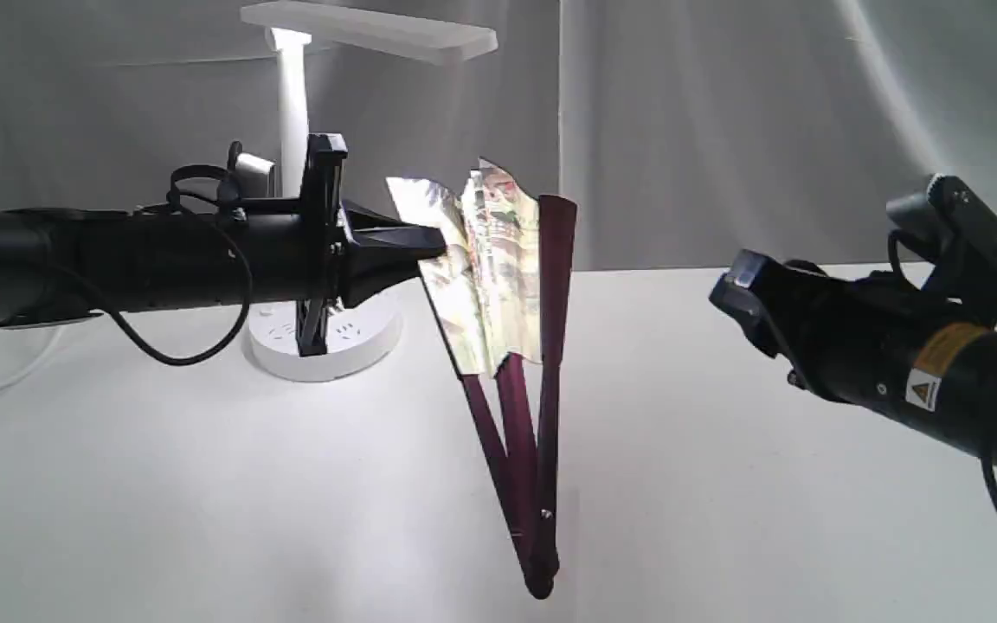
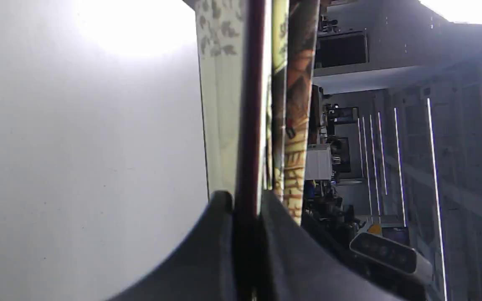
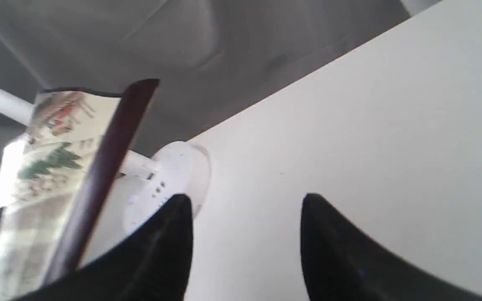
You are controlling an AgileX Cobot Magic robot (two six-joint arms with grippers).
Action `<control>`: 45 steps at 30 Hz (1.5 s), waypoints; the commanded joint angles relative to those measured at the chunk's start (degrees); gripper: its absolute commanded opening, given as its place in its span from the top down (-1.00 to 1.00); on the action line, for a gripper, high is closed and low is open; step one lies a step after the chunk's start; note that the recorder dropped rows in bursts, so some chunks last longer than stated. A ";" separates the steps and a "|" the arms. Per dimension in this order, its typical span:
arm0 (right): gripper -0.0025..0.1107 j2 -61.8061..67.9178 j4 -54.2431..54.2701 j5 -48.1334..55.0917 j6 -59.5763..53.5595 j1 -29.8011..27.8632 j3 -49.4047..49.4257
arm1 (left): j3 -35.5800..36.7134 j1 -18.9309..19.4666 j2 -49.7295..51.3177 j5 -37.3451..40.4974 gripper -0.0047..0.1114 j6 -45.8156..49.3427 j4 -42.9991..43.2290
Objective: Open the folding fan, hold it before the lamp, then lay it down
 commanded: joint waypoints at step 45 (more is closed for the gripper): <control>0.09 24.82 -11.67 -38.37 41.85 0.28 -13.66 | -0.06 0.10 3.19 3.24 0.92 -0.14 -1.08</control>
